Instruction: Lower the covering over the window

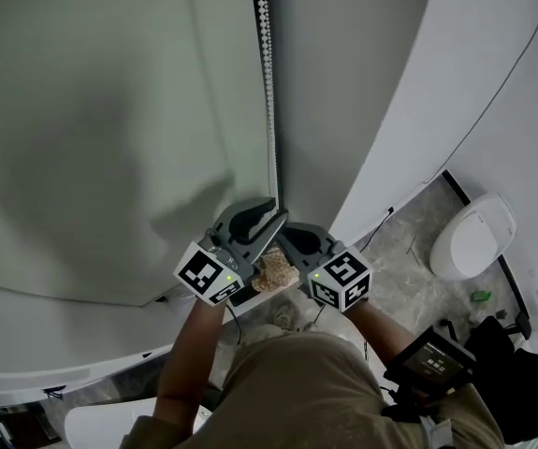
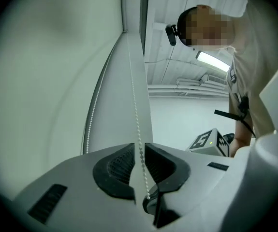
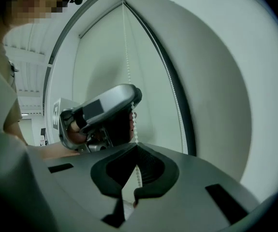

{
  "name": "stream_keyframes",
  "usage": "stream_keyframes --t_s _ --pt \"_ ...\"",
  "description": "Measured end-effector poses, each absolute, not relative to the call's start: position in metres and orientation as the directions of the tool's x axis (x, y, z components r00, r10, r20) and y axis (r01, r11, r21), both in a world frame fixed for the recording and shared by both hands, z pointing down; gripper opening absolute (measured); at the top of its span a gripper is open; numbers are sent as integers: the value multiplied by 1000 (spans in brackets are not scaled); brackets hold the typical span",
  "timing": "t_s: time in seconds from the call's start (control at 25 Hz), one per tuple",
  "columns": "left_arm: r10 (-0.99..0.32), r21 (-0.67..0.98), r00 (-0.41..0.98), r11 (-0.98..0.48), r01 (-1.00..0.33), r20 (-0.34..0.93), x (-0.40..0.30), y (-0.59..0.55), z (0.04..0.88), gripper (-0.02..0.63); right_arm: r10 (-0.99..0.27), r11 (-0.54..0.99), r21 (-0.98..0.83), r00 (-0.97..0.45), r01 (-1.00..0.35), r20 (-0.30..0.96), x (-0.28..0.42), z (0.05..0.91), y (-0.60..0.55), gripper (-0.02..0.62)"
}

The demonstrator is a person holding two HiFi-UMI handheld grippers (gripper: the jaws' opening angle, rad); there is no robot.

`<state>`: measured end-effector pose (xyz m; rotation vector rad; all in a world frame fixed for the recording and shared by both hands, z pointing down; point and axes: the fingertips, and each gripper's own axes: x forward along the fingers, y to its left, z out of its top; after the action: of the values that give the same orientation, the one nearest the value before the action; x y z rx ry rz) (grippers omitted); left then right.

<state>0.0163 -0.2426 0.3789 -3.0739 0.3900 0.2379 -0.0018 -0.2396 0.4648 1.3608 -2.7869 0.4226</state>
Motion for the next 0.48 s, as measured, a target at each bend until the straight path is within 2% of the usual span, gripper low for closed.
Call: stream_keyframes --t_s 0.04,0.12,0.32,0.48 --pt "-254 -8 956 -966 -258 -147 17 -244 380 46 -764 592 -254 -633 -765 127 -3 465 -239 6" --pt "-250 36 956 -968 -247 -153 18 -242 381 23 -745 602 -302 -656 -739 121 -2 466 -236 6" --pt "-234 66 950 -972 -225 -207 10 -238 382 15 -739 616 -301 -666 -728 100 4 462 -230 6" --pt "-274 29 947 -962 -273 -167 4 -248 395 15 -758 606 -223 -640 -763 129 6 469 -232 6"
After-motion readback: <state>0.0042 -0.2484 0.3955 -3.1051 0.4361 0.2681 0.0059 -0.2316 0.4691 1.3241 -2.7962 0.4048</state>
